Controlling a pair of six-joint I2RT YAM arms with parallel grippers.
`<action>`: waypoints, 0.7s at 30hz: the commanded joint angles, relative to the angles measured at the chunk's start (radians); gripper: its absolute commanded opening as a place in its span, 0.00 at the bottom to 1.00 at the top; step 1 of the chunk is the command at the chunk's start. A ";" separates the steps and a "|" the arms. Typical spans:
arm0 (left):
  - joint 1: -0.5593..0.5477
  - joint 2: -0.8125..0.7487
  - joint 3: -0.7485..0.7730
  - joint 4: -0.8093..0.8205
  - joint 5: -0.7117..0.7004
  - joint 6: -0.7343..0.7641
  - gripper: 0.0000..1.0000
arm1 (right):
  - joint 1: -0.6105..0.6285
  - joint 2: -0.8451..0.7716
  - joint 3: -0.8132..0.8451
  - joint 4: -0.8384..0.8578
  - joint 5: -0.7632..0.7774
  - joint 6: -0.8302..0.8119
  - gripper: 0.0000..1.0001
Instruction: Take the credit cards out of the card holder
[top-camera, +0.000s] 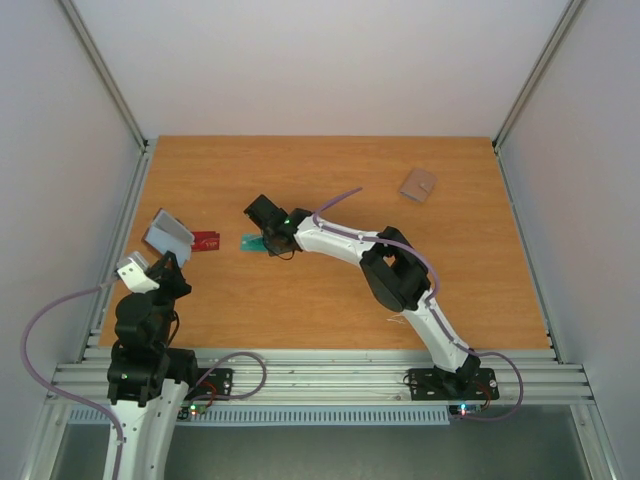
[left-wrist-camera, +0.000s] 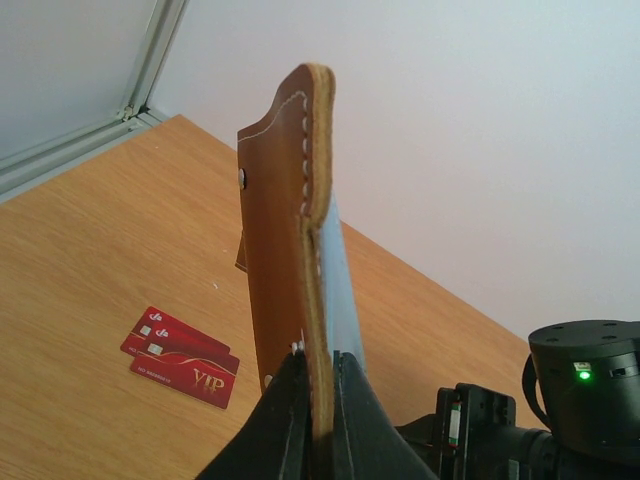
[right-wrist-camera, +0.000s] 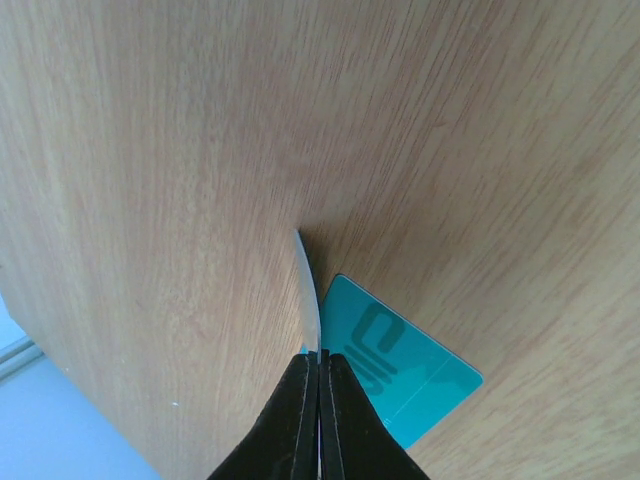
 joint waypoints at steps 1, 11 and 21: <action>-0.002 -0.013 -0.007 0.069 -0.014 0.011 0.00 | 0.012 0.038 0.039 0.037 0.044 0.241 0.02; -0.004 -0.017 -0.008 0.070 -0.013 0.011 0.00 | 0.017 0.046 0.026 0.077 0.027 0.239 0.16; -0.004 -0.020 -0.008 0.068 -0.010 0.011 0.00 | 0.039 0.004 -0.030 0.161 0.027 0.237 0.23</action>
